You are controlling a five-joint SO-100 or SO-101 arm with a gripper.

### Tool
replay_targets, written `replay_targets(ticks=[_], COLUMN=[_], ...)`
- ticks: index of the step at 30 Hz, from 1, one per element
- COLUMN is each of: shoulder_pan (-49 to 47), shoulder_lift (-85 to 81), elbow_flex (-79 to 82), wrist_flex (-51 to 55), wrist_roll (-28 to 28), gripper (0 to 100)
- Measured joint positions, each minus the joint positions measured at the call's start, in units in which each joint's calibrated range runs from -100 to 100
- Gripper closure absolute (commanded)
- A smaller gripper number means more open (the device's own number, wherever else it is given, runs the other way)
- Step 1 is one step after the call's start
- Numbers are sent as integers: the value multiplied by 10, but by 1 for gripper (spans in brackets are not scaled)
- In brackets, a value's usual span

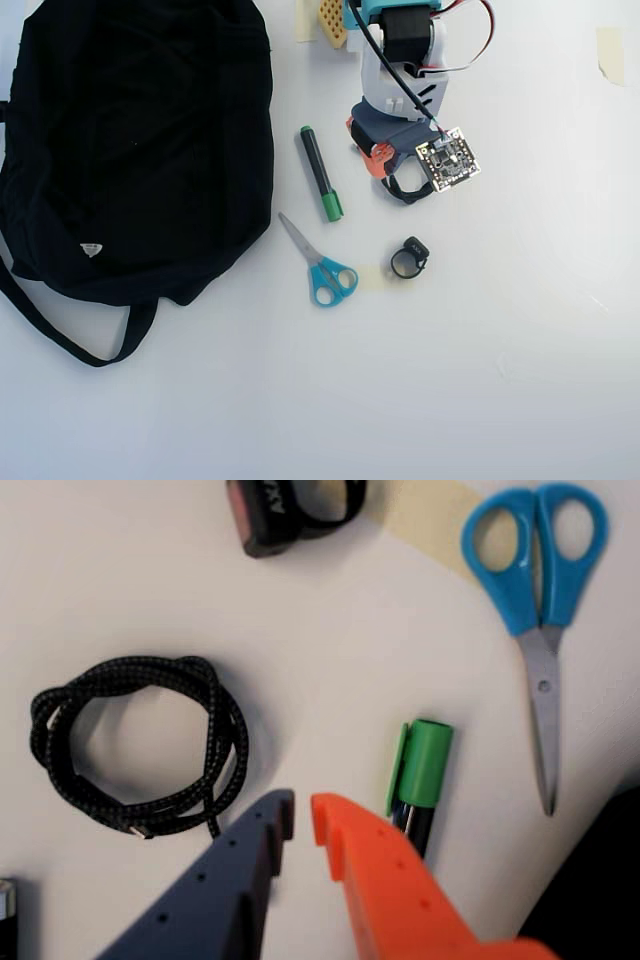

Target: Put the bike light into the black bag

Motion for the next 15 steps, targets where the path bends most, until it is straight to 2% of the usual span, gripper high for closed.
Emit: replay_targets(ticks=[6, 15], shoulder_pan=[7, 7], shoulder_lift=[22, 154], elbow_flex=[-26, -180], wrist_flex=[-1, 45], wrist_roll=[13, 30], gripper=[97, 98])
